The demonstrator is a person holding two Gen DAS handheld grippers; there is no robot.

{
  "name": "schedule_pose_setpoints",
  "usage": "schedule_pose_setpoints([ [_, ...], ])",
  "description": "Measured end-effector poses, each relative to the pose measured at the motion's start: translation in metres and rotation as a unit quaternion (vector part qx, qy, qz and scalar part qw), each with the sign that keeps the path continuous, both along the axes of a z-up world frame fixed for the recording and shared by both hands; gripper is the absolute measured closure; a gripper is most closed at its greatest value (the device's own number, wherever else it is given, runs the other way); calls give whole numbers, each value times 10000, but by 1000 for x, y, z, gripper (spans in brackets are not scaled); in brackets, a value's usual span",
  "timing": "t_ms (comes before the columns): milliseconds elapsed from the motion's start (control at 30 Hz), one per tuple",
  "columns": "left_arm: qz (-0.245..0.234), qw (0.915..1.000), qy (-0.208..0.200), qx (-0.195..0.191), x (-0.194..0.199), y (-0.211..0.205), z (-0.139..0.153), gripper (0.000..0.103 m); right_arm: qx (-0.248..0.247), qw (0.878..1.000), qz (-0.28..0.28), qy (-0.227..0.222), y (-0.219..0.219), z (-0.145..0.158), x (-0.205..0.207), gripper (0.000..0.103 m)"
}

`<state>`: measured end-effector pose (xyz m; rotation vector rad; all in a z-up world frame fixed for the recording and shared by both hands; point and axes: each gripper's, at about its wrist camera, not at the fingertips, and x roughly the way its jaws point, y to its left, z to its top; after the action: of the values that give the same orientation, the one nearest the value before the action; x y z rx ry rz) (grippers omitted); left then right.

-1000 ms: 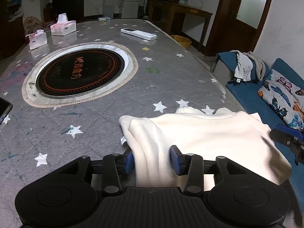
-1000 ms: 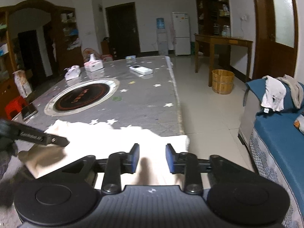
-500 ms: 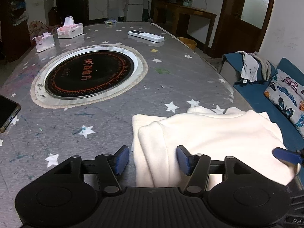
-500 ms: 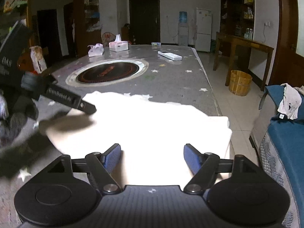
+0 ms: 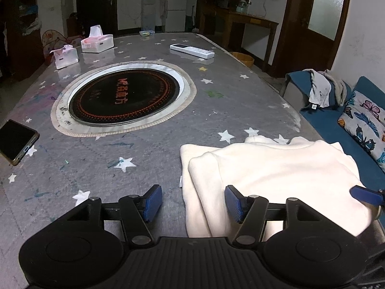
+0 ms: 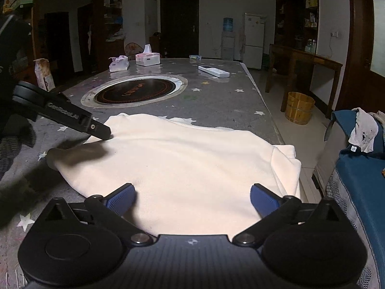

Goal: Fold clothes
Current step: 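Open both grippers and release the folded shirt edge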

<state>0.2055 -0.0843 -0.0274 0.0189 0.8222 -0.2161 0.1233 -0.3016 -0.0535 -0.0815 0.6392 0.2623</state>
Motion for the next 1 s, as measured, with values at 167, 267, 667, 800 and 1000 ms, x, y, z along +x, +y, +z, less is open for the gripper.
schedule_pose_setpoints([
  [167,-49,9999,-71,-114,-11,0,6,41,-1,10000,-29,-5,1,-1,2,0],
  [267,-119,9997,-121,-169,-19,-2,10,40,13,10000,-41,-4,1,-2,2,0],
  [667,-387,9991,-127,-82,-38,-10,4,36,-32,10000,-47,9,4,-5,3,0],
  [800,-373,9993,-48,6,-38,-11,-4,35,-27,10000,-45,18,3,-5,3,0],
  [1000,-308,9995,29,-58,-36,-5,-10,33,23,10000,-42,31,3,-5,2,0],
])
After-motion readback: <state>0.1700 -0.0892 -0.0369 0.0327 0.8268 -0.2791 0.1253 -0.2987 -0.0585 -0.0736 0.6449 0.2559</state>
